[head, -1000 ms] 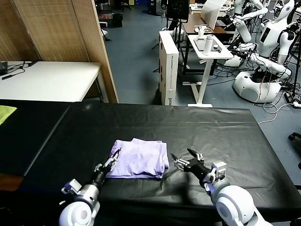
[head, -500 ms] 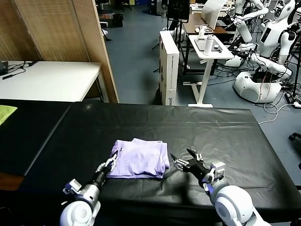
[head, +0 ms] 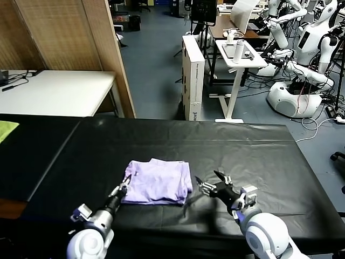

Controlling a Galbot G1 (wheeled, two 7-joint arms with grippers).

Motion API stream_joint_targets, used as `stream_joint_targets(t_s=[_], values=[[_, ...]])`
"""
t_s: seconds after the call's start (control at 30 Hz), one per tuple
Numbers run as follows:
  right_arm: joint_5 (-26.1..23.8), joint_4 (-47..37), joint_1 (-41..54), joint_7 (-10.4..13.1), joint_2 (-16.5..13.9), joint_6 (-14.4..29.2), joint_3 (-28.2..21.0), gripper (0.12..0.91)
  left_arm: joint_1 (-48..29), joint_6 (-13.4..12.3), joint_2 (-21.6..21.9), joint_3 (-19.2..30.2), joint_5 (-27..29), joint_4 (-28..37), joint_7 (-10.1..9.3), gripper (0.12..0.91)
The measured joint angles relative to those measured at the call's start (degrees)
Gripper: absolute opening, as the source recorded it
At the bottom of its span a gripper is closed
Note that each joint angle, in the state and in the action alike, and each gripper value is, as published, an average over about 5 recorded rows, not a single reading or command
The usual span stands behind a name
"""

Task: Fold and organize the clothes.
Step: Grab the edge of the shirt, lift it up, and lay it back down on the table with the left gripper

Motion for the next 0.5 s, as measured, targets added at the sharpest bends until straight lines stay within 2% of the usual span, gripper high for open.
stream_joint_targets(t_s=[0.2,0.5], values=[[-0.47,-0.28,-0.24,-0.05,0.65,0.29,0.10,0.907,-0.90,-0.40,4.86,-2.71,2.72,-0.87,-0.01,0.186],[-0.71,-1.00,0.03,-0.10,1.36,0.57,-0.29,0.907,0.69,-0.98,16.88,-9.27,0.48,-0.86,-0.19,0.186]])
